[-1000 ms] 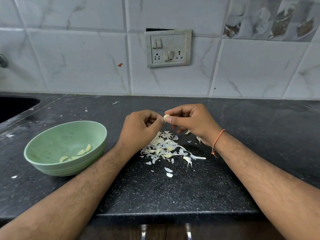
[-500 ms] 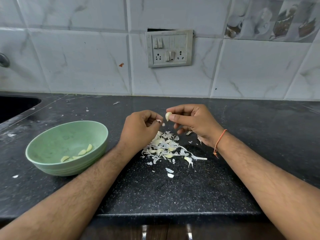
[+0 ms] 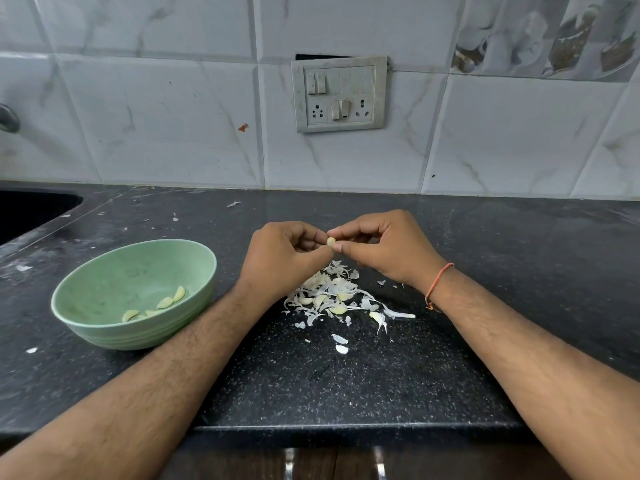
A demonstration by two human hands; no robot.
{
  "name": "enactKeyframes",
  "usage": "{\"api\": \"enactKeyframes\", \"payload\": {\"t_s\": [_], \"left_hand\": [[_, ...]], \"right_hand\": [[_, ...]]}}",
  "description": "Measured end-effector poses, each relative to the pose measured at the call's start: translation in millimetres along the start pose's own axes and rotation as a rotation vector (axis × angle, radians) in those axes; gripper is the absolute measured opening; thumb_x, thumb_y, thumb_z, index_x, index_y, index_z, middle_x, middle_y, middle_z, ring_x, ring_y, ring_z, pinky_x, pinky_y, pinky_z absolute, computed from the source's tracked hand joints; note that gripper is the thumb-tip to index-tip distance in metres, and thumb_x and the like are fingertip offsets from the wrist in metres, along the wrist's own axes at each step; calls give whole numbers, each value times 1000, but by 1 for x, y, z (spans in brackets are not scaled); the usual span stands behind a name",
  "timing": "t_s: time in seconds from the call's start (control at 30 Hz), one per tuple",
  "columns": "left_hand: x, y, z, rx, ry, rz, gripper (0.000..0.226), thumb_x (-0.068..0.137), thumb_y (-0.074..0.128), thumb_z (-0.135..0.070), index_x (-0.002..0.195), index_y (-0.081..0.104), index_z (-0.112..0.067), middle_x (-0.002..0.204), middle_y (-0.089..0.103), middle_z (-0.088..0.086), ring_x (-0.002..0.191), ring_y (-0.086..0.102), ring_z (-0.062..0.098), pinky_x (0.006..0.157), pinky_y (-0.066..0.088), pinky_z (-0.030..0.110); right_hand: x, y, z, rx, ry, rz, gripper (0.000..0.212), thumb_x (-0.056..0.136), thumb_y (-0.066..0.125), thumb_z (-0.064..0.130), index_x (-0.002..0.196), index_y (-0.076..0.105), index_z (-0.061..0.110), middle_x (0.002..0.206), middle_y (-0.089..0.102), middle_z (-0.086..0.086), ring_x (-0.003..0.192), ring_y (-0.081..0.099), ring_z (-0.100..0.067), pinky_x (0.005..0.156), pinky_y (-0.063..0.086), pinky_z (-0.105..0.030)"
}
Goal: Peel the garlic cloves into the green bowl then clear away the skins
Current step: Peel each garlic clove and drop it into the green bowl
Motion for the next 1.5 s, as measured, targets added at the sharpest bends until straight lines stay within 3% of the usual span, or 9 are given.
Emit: {"api": "enactKeyframes", "payload": {"t_s": [0.17,0.27,0.5,0.67,1.0,1.1,1.23,1.37,1.5], "left_hand": [[1,1,2,-59,-95,42,16,76,88,-34,84,80,-22,72,78,-3,58,64,3,58,53,27],[-1,1,0,-125,-138,79,32,64,82,-45,85,80,-21,77,79,1,67,69,11,71,63,43],[-1,-1,1,-159,-160,103,30,66,81,-40,86,81,-18,81,80,8,74,71,20,81,63,55],[-2,-1,0,-165,-167,104,42,57,78,-49,86,81,-18,81,80,8,76,73,20,80,63,53],[0,1,3,-164,-180,93,24,70,78,-32,87,81,-16,78,80,6,75,75,18,76,64,40],[1,1,3,-178,-172,82,10,82,82,-21,88,81,-14,77,80,7,71,72,16,71,60,35],[2,0,3,-215,-178,48,7,88,76,-13,88,83,-14,78,80,9,71,68,19,71,55,34],[2,1,2,-248,-160,54,8,89,80,-22,91,84,-16,85,81,7,75,73,15,69,57,30],[3,2,3,-244,-156,37,6,90,82,-22,92,84,-16,82,81,7,75,75,16,67,58,28]], "right_hand": [[0,2,2,-54,-90,33,22,87,87,17,106,85,28,94,80,15,86,76,-5,76,57,-19],[0,2,3,-56,-102,45,22,87,88,18,106,85,28,93,80,15,84,75,-4,74,52,-14],[1,1,3,-56,-91,55,23,87,88,19,108,85,29,90,79,16,80,73,-2,73,51,-14],[1,0,3,-45,-74,65,23,87,88,19,108,85,28,92,80,15,83,74,-1,75,51,-13],[1,2,4,-52,-68,65,22,87,88,19,108,85,28,91,80,17,81,73,1,73,49,-10],[0,1,3,-41,-57,55,20,89,87,20,107,85,28,92,80,17,83,73,4,74,50,-10],[1,-2,2,10,-14,35,19,90,86,24,109,85,27,95,81,17,90,75,1,81,56,-17],[2,-2,1,12,6,-1,19,89,86,22,107,83,26,91,81,15,84,76,-8,83,63,-29],[2,-1,3,-12,-25,-22,16,87,88,23,101,83,29,87,79,14,77,72,-9,79,63,-30]]}}
Point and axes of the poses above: each hand's wrist, its own x-axis towards the middle knuckle, its own y-axis out of the palm, z = x × y, the point moved 1 cm from there along x, towards the middle knuckle
